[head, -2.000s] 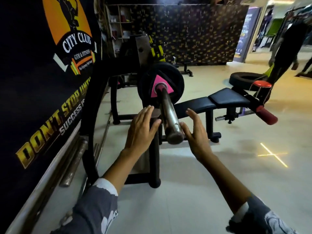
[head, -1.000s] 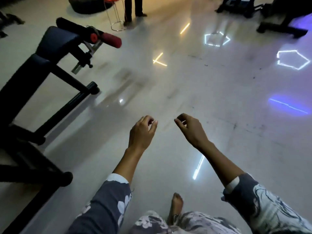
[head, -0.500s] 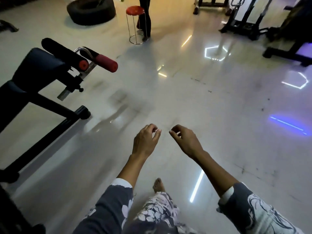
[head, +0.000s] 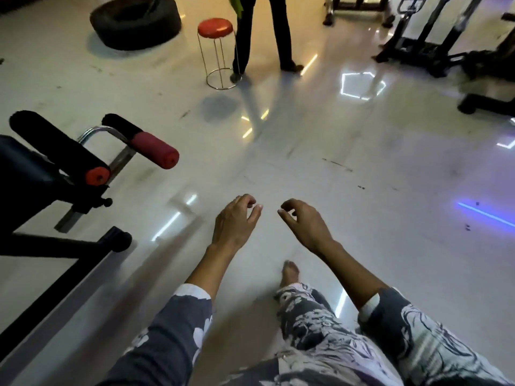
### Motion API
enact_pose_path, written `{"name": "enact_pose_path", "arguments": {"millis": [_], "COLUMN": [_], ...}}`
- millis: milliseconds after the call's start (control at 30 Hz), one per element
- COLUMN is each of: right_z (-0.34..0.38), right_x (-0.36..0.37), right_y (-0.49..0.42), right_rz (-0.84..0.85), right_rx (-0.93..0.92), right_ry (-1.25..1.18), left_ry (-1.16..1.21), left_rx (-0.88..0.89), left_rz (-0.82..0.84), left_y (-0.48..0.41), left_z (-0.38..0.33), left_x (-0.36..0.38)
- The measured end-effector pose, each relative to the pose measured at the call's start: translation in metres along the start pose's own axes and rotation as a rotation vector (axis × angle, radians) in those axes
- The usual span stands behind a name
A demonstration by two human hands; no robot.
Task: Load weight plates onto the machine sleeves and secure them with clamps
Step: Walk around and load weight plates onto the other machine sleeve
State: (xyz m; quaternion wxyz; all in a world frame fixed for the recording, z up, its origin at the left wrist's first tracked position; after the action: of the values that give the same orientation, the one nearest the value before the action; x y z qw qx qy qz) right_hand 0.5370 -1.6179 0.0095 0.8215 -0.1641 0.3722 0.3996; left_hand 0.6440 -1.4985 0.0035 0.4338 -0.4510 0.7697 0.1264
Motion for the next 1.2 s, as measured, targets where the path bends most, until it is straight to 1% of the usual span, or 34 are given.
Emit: {"name": "enact_pose_path", "arguments": {"millis": [67,100,167,300,433,600,733,933,1033,1100,1200], "right_z": [0.003,0.005,0.013,0.038,0.061,0.117,0.191,0.305,0.364,0.407,0.473], "right_x": [0.003,0.002,0.003,0.019,0.063,0.119,0.176,0.261,0.326,0.371,0.427], "right_y": [-0.069,-0.089,-0.167,-0.291,-0.411,-0.557,-0.663,-0.8,-0.877,-0.926,-0.981], "right_rz": [0.039,0.062,0.1,0.139,0.157,0.184,0.245,0.323,0.402,0.465,0.557], "right_rx": [0.003,0.003,0.0,-0.047,-0.111,-0.18,-0.248,-0.361,-0.452,-0.504,-0.542], "right_ry": [-0.015,-0.017,-0.026,0.004,0.152,0.178,0.211,0.16,0.135,0.128,0.128], "left_ry": [-0.013,-0.019,-0.042,-0.052,-0.039,-0.04,-0.066,-0.113,-0.139,-0.157,-0.178], "left_rx": [-0.036,-0.051,-0.087,-0.167,-0.249,-0.344,-0.424,-0.509,-0.561,-0.625,-0.72], "left_rz": [0.004,0.012,0.026,-0.014,-0.034,-0.051,-0.079,-0.098,-0.159,-0.207,-0.22], "left_y": [-0.062,-0.08,-0.151,-0.26,-0.357,-0.488,-0.59,-0.717,-0.786,-0.827,-0.869], "left_z": [0.009,0.011,0.02,0.045,0.1,0.192,0.263,0.358,0.431,0.481,0.541], "left_x": [0.011,0.013,0.02,0.025,0.031,0.024,-0.01,-0.061,-0.089,-0.114,-0.152]}}
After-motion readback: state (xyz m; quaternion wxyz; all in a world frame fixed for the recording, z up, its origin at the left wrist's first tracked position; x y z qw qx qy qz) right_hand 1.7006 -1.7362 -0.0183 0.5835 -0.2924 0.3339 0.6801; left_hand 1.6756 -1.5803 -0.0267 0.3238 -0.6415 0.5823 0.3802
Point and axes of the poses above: each hand's wrist, its own y-axis away from the middle knuckle, its own x-axis out of the palm, z = x × y, the point moved 7 cm from there along -y, towards the middle knuckle, and after that the axes turned 11 degrees about -z, right-handed, at the moved point
